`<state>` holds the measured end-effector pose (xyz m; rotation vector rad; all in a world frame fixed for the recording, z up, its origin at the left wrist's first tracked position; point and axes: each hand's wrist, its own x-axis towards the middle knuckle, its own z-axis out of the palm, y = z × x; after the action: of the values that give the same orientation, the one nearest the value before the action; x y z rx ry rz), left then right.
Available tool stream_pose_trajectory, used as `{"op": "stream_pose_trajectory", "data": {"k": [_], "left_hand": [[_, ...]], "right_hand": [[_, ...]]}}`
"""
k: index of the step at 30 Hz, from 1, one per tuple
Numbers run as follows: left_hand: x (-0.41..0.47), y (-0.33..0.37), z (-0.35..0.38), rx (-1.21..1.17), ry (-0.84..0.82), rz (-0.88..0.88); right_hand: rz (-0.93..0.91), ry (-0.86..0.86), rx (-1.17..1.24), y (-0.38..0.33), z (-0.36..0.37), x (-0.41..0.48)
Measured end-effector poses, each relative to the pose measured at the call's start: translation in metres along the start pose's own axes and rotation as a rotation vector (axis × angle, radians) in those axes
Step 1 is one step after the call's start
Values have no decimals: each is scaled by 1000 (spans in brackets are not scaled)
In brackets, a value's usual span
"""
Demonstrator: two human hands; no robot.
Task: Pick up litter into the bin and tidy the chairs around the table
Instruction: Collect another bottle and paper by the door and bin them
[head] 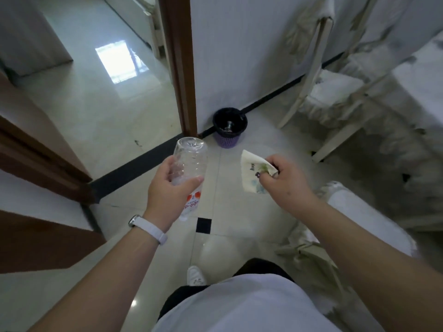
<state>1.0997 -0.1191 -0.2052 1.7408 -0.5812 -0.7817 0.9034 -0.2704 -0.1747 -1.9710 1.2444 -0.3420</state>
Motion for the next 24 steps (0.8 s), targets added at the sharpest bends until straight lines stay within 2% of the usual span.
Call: {"op": "stream_pose_trajectory", "data": {"k": [9,16,24], "left_hand": [[107,18,34,40,-147,-22],[214,53,74,90,-92,-17],[323,105,149,134,-40,10]], "right_hand": [[140,131,76,16,-12,80],[123,121,115,28,-22,197],[150,93,128,51,-82,330]]}}
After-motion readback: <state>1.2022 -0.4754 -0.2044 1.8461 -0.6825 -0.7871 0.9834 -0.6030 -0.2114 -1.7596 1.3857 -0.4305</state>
